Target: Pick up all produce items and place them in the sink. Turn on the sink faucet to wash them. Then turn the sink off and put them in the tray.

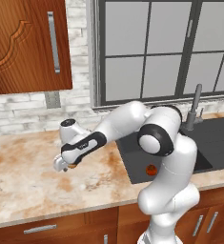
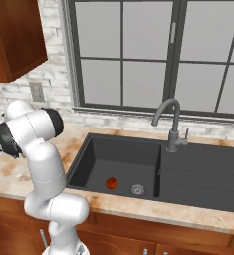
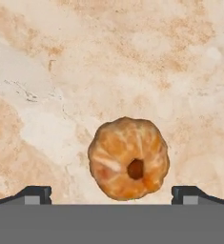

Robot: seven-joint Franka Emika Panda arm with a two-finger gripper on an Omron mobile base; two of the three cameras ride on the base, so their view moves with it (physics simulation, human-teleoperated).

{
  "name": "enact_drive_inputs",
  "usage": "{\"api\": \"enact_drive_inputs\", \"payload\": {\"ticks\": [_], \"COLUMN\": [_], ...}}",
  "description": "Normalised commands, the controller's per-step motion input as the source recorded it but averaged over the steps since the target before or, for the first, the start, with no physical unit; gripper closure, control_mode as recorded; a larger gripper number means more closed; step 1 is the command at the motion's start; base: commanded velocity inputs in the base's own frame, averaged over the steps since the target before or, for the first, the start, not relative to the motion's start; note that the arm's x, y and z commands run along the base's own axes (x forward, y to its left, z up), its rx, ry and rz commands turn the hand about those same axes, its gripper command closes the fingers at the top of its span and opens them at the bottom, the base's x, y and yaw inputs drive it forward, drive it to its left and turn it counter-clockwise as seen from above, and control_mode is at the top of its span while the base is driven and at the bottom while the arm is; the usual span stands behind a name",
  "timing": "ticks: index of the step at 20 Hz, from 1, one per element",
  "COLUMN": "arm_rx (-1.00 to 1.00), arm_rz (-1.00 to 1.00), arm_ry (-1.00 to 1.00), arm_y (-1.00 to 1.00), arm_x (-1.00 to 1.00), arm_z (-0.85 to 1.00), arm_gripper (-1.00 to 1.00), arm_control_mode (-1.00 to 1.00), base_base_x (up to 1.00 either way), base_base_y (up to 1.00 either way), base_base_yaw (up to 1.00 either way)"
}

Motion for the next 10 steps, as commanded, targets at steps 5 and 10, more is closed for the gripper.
{"api": "enact_drive_inputs", "payload": {"ticks": [5,10], "arm_rx": [0.00,0.00], "arm_rz": [0.00,0.00], "arm_ry": [0.01,0.00], "arm_y": [0.14,0.11], "arm_x": [0.15,0.21], "arm_z": [-0.23,-0.18], "arm_gripper": [-1.00,-1.00], "arm_control_mode": [-1.00,-1.00], "base_base_x": [0.00,0.00], "base_base_y": [0.00,0.00], "base_base_yaw": [0.00,0.00]}}
